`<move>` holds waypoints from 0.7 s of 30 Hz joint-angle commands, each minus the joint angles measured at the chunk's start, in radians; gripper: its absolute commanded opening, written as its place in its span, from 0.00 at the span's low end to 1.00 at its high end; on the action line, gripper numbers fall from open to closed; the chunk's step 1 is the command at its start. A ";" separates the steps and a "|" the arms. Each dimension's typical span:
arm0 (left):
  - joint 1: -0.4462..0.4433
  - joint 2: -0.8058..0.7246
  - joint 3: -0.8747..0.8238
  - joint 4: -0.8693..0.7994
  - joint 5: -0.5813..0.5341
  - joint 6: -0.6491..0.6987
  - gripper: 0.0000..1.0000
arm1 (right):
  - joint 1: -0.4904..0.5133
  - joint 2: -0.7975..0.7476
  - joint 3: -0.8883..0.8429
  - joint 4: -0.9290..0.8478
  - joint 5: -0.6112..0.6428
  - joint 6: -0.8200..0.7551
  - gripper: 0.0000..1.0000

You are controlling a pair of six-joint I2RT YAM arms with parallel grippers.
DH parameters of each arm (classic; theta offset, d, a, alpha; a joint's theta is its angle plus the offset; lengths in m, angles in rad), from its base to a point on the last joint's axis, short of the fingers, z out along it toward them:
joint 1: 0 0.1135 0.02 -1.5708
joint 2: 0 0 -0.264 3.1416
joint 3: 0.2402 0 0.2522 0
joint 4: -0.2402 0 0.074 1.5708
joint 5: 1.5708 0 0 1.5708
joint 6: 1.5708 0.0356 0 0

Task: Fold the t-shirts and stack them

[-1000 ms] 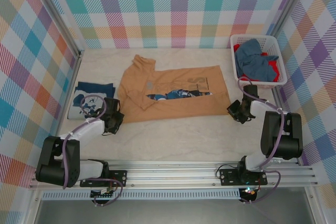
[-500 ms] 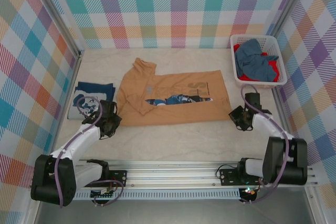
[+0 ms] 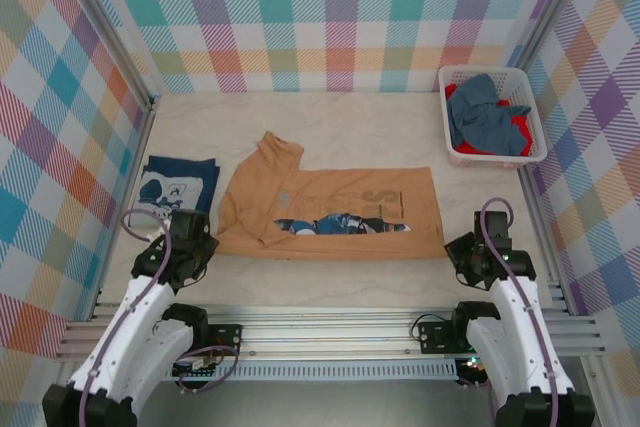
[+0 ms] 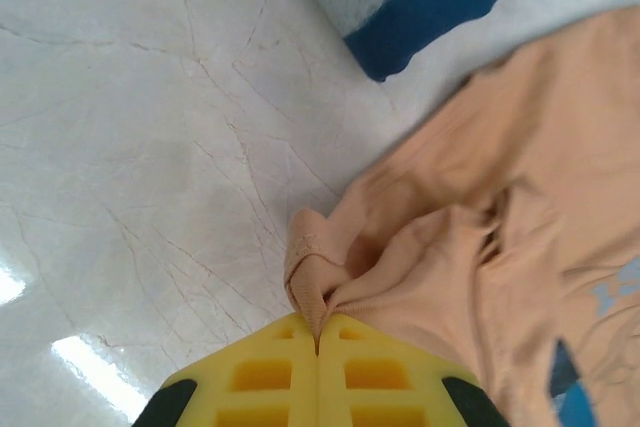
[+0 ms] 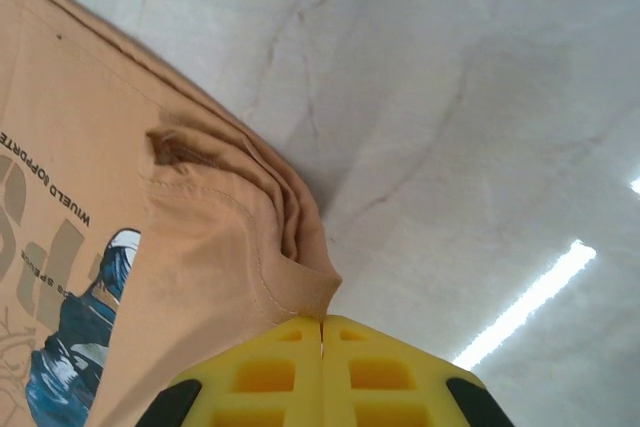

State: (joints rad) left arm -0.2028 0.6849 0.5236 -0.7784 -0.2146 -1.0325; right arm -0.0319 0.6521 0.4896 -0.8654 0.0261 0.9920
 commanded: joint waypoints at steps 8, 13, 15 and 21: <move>-0.009 -0.082 -0.054 -0.154 -0.016 -0.043 0.00 | 0.003 -0.091 -0.014 -0.192 -0.048 0.040 0.00; -0.010 -0.081 -0.095 -0.139 -0.011 -0.047 0.00 | 0.004 -0.080 -0.058 -0.154 -0.094 0.043 0.00; -0.010 -0.077 -0.104 -0.133 -0.007 -0.046 0.00 | 0.005 -0.061 -0.067 -0.140 -0.099 0.035 0.00; -0.016 -0.082 -0.117 -0.147 0.000 -0.052 0.00 | 0.004 -0.005 -0.057 -0.117 -0.068 0.014 0.00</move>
State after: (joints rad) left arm -0.2047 0.6113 0.4175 -0.8913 -0.2062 -1.0679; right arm -0.0319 0.6300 0.4423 -0.9630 -0.0566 1.0134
